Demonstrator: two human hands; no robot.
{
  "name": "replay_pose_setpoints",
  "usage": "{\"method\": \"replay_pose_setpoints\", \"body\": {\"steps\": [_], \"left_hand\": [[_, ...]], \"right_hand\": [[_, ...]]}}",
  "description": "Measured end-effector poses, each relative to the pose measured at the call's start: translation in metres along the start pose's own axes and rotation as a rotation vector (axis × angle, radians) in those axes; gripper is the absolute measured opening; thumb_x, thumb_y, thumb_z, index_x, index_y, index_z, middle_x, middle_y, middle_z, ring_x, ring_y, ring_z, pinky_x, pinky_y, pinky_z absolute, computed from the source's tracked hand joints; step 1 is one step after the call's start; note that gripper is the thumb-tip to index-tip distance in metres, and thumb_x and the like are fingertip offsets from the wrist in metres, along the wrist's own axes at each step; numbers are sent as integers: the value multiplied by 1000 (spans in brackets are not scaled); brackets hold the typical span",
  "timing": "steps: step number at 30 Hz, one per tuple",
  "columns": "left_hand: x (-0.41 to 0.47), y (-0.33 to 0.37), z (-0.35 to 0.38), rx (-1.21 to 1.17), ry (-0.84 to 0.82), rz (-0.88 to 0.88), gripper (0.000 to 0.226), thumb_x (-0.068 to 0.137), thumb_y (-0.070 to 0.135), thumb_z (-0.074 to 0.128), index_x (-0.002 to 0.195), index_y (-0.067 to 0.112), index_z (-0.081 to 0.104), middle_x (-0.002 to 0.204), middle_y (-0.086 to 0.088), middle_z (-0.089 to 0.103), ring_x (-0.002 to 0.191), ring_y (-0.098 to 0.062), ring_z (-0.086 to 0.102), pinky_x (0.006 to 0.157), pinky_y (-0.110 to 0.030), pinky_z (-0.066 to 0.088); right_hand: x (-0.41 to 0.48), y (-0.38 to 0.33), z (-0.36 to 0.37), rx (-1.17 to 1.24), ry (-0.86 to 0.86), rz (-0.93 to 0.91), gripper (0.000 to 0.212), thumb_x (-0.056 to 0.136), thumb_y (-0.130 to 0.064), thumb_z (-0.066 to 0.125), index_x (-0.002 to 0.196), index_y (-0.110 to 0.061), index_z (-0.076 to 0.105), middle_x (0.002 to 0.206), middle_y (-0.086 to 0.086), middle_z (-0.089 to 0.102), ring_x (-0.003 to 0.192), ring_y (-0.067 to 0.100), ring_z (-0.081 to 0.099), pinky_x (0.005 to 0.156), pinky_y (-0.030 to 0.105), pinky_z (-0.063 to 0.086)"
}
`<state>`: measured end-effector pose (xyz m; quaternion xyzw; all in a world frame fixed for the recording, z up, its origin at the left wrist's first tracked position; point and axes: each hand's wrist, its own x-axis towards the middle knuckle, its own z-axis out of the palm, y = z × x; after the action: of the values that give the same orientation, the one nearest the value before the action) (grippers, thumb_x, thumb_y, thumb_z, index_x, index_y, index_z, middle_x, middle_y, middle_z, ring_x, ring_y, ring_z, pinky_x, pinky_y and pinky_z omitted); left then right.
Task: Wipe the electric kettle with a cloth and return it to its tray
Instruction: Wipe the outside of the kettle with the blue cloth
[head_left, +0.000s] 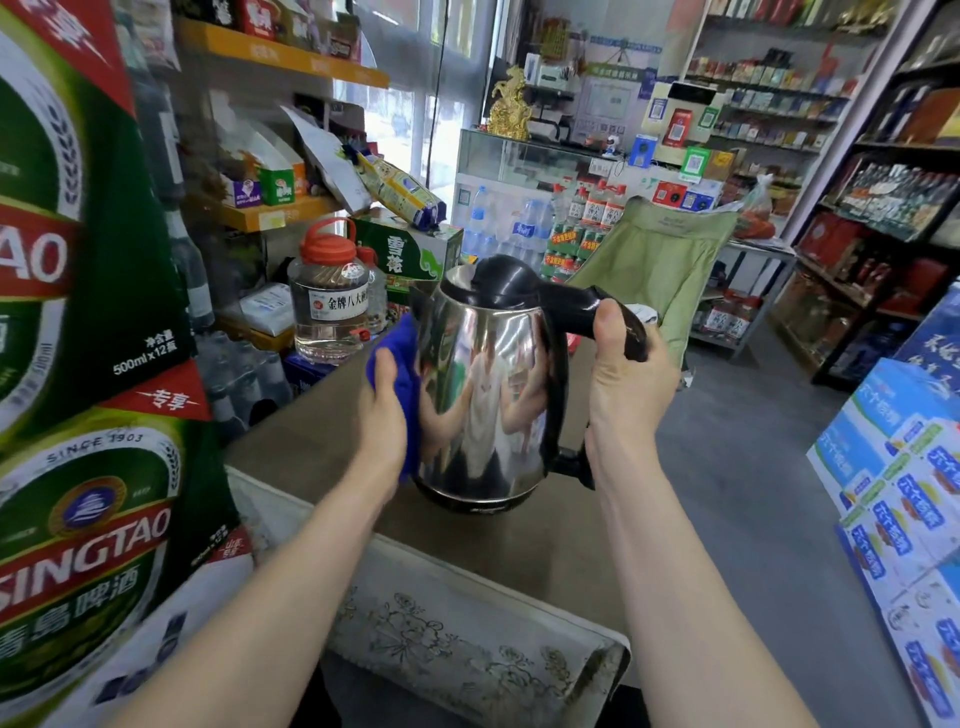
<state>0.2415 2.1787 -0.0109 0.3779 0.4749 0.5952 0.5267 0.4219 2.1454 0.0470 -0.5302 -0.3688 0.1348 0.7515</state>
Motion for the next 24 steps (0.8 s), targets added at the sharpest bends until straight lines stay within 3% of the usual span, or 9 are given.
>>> {"method": "replay_pose_setpoints", "body": {"steps": [3,5,7,10,12,16,21,24], "left_hand": [[-34,-19,15,261,67,338,48,102,42,33,144,19,36,139,7,44,125,-9,41,101,-23,31],[-42,-32,25,334,43,517,56,99,37,35,150,15,26,155,-3,32,142,-16,30,115,-29,23],[-41,-42,28,454,37,627,61,99,34,39,153,17,17,161,-5,18,149,-20,14,121,-35,13],[-41,-45,29,711,-3,859,74,90,19,51,153,17,13,163,-5,8,151,-29,1,122,-42,7],[-36,-49,30,883,-54,981,80,83,10,56,153,15,16,162,-6,7,149,-37,0,119,-54,13],[-22,-64,24,1157,-157,1134,88,75,-8,63,151,16,25,161,-3,15,148,-41,2,116,-61,15],[-29,-76,17,1175,-334,1237,48,88,7,41,133,12,56,142,-4,53,140,-27,30,114,-41,29],[-44,-68,22,987,-359,1146,44,86,8,45,127,11,62,134,-2,59,129,-23,42,114,-28,28]], "right_hand": [[-6,11,4,-35,91,24,32,80,-59,69,70,-30,59,63,-17,58,61,-4,53,67,19,44],[-11,19,6,-55,107,61,46,74,-68,64,68,-24,54,62,-13,54,63,8,51,69,29,45],[-14,27,5,-50,102,75,50,76,-66,65,69,-19,52,63,-11,52,64,11,48,67,31,43],[-19,33,1,-28,81,66,42,86,-51,69,67,-20,47,62,-12,47,61,8,42,63,28,38],[-20,36,0,-39,57,64,40,88,-45,69,65,-24,45,57,-15,46,56,2,40,60,24,36],[-18,44,-1,-70,-4,45,39,91,-36,70,64,-27,43,49,-24,48,50,-3,42,54,15,34],[-9,58,-8,-87,-50,107,36,92,-40,67,68,-24,46,61,-13,45,56,3,40,59,22,36],[-3,60,-14,-167,-142,116,29,94,-45,62,82,-20,53,73,-6,52,67,9,48,66,24,40]]}}
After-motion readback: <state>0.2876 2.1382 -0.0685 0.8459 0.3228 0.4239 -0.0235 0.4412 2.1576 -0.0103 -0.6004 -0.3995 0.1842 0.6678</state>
